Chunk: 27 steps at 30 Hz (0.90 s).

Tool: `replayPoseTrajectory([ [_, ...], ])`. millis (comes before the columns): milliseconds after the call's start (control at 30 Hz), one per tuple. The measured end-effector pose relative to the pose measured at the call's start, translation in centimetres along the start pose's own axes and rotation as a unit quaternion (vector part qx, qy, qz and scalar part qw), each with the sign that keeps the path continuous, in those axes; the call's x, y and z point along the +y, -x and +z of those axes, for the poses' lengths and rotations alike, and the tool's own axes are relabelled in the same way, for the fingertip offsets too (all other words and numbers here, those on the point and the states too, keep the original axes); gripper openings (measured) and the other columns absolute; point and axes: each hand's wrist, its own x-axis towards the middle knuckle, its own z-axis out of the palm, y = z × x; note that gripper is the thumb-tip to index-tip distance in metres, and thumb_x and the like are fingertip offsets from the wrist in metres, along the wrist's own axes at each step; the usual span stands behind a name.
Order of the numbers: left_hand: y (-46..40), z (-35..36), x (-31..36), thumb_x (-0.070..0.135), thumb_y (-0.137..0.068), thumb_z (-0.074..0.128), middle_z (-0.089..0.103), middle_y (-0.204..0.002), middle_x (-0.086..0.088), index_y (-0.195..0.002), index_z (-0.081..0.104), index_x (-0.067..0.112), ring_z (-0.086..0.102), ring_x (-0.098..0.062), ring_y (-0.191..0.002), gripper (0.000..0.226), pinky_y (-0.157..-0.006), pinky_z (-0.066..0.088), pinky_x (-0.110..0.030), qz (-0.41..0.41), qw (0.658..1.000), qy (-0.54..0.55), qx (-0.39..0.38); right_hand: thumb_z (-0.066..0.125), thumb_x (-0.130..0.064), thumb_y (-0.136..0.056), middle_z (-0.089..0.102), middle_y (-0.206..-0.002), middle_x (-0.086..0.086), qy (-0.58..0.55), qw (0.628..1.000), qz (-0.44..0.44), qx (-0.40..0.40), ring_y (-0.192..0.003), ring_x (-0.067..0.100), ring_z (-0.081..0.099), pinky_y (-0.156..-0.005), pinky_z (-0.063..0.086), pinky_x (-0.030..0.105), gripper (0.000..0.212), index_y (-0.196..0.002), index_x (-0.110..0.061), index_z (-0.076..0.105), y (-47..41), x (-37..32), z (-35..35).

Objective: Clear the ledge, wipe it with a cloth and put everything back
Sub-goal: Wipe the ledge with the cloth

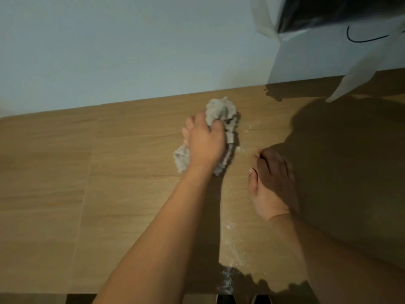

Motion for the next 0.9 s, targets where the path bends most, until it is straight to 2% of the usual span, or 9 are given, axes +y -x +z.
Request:
replayPoseTrajectory([
  [100,0.1,-5.2,-3.8,0.034,-0.094,0.044,0.046,-0.136,-0.018,-0.142,0.049,0.008,0.039,-0.033,-0.126,0.055,-0.104,0.025,-0.034,-0.021,0.993,-0.061,0.097,0.044,-0.021,-0.094,0.055,-0.130,0.016,-0.004,1.000,0.000,-0.014,-0.128,0.031,0.044,-0.110,0.033,0.049,0.036,-0.120,-0.005,0.062,0.1,0.0,-0.1],
  [167,1.0,-8.0,-6.6,0.029,-0.096,0.048,0.044,-0.136,-0.015,-0.144,0.046,0.009,0.038,-0.033,-0.124,0.052,-0.106,0.028,-0.041,-0.031,0.987,-0.113,0.110,0.045,-0.020,-0.093,0.055,-0.131,0.014,-0.008,1.000,0.003,-0.017,-0.129,0.031,0.046,-0.110,0.034,0.049,0.034,-0.120,-0.006,0.062,0.1,0.0,-0.2],
  [333,7.3,-5.6,-9.9,0.039,-0.082,0.040,0.054,-0.117,-0.027,-0.137,0.052,-0.001,0.049,-0.041,-0.101,0.069,-0.089,0.033,-0.043,-0.005,0.976,-0.197,0.090,0.044,-0.022,-0.094,0.053,-0.133,0.013,-0.007,1.000,-0.005,-0.015,-0.130,0.032,0.046,-0.111,0.033,0.048,0.036,-0.122,-0.007,0.061,0.0,0.2,0.2],
  [400,10.1,-2.7,-8.1,0.039,-0.082,0.040,0.056,-0.115,-0.022,-0.135,0.055,0.002,0.046,-0.033,-0.098,0.067,-0.084,0.030,-0.038,0.040,0.980,-0.183,0.067,0.045,-0.022,-0.095,0.054,-0.132,0.015,-0.014,1.000,-0.006,-0.011,-0.128,0.033,0.047,-0.108,0.036,0.049,0.035,-0.121,-0.007,0.062,0.0,0.5,0.4],
  [500,13.5,-0.7,-5.5,0.042,-0.083,0.036,0.052,-0.121,-0.011,-0.140,0.051,0.011,0.040,-0.024,-0.100,0.067,-0.088,0.032,-0.037,0.099,0.982,-0.160,0.016,0.042,-0.024,-0.097,0.055,-0.131,0.016,-0.024,0.999,0.000,-0.022,-0.126,0.035,0.047,-0.108,0.034,0.050,0.035,-0.121,-0.007,0.062,-0.1,0.3,0.3],
  [600,15.9,-3.8,-7.1,0.044,-0.084,0.032,0.044,-0.119,-0.004,-0.141,0.048,0.012,0.036,-0.018,-0.103,0.068,-0.088,0.025,-0.030,0.050,0.989,-0.113,0.083,0.038,-0.027,-0.101,0.048,-0.141,0.011,-0.016,0.998,0.014,-0.059,-0.136,0.031,0.037,-0.115,0.022,0.047,0.036,-0.128,-0.012,0.057,0.1,0.1,-0.1],
  [667,17.3,-6.1,-9.9,0.044,-0.083,0.033,0.046,-0.120,-0.010,-0.141,0.047,0.009,0.038,-0.024,-0.103,0.069,-0.088,0.022,-0.030,-0.010,0.980,-0.124,0.154,0.036,-0.028,-0.103,0.044,-0.145,0.009,-0.010,0.998,0.005,-0.060,-0.139,0.028,0.032,-0.117,0.018,0.045,0.037,-0.132,-0.013,0.054,0.3,0.2,-0.3],
  [733,18.2,-6.7,-11.9,0.041,-0.083,0.038,0.049,-0.123,-0.019,-0.142,0.046,0.008,0.040,-0.030,-0.104,0.068,-0.087,0.023,-0.034,-0.044,0.972,-0.164,0.161,0.034,-0.028,-0.104,0.042,-0.145,0.008,-0.007,0.998,-0.006,-0.056,-0.140,0.027,0.031,-0.118,0.017,0.044,0.037,-0.133,-0.014,0.052,0.3,0.3,-0.3],
  [900,18.2,-4.9,-12.8,0.038,-0.086,0.037,0.051,-0.122,-0.021,-0.140,0.044,0.006,0.045,-0.038,-0.102,0.063,-0.091,0.036,-0.049,-0.038,0.951,-0.262,0.158,0.035,-0.027,-0.103,0.044,-0.143,0.009,-0.008,0.999,-0.007,-0.047,-0.138,0.027,0.034,-0.117,0.019,0.044,0.037,-0.131,-0.012,0.054,0.3,0.4,0.2],
])
